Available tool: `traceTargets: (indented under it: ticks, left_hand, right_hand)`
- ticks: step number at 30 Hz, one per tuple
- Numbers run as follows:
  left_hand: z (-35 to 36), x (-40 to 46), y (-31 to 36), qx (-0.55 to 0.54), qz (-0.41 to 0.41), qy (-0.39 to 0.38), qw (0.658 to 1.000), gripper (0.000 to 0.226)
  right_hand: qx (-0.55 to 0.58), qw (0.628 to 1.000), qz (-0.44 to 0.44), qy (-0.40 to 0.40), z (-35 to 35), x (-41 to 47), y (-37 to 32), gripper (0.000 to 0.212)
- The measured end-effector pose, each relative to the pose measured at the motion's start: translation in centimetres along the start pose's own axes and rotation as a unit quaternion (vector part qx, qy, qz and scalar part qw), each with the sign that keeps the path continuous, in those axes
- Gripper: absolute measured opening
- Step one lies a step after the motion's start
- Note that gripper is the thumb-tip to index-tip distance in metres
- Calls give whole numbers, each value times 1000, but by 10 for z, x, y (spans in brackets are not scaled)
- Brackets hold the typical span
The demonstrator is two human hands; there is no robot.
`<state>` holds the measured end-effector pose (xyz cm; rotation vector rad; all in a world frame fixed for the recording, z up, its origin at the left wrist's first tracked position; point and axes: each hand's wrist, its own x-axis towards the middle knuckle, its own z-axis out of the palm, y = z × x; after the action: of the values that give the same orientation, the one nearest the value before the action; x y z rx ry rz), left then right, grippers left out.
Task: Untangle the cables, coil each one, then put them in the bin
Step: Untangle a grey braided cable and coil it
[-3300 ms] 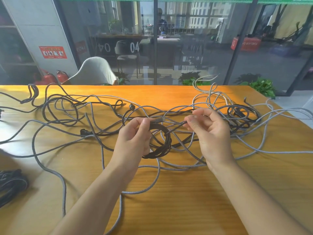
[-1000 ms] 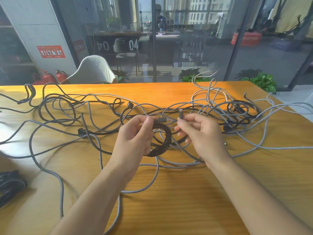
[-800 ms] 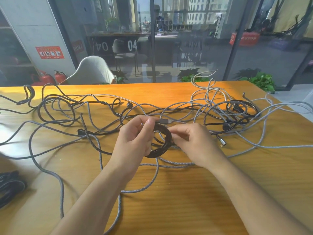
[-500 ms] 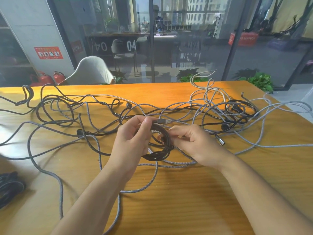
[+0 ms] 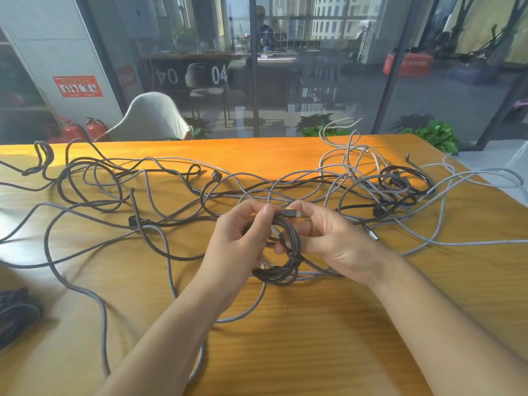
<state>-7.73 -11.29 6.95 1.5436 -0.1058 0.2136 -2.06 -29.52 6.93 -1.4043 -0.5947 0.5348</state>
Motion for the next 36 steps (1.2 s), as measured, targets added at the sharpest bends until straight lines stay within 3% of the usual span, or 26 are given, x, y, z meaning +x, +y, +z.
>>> traceTargets:
  ticks: [6, 9, 12, 14, 18, 22, 24, 27, 29, 31, 33, 36]
  left_hand:
    - [0, 1, -1, 73, 71, 52, 993, 22]
    - [-2, 3, -2, 99, 87, 85, 988, 22]
    - [-3, 5, -5, 98, 89, 107, 985, 23]
    - [-3, 6, -7, 89, 81, 116, 986, 24]
    - [1, 6, -8, 48, 46, 122, 990, 24]
    - [6, 5, -5, -16, 12, 110, 994, 24]
    - [7, 4, -3, -32, 12, 105, 994, 24]
    - [4, 3, -1, -34, 10, 100, 994, 25]
    - [2, 3, -1, -33, 3, 94, 995, 25]
    - [2, 3, -1, -38, -4, 84, 996, 25]
    - [2, 2, 0, -51, -15, 70, 996, 24]
    - [-1, 2, 0, -53, -38, 32, 997, 23]
  right_hand:
    - [54, 998, 8, 27, 6, 2, -2, 36]
    - [115, 993, 11, 21, 7, 1, -7, 45]
    - [32, 999, -25, 22, 20, 1, 0, 54]
    - [-65, 991, -68, 94, 32, 3, 7, 49]
    - [-227, 926, -170, 248, 43, 7, 19, 31]
    - [-432, 772, -313, 346, 36, 10, 29, 20]
    - [-442, 744, -349, 359, 36, 11, 29, 18]
    - [-362, 804, -308, 356, 39, 10, 25, 12]
    - [-231, 879, -245, 337, 42, 10, 19, 8]
    - [-57, 930, -178, 316, 42, 11, 10, 6]
    - [52, 947, -114, 295, 38, 11, 3, 5]
    - [2, 957, -98, 275, 27, 9, 2, 8]
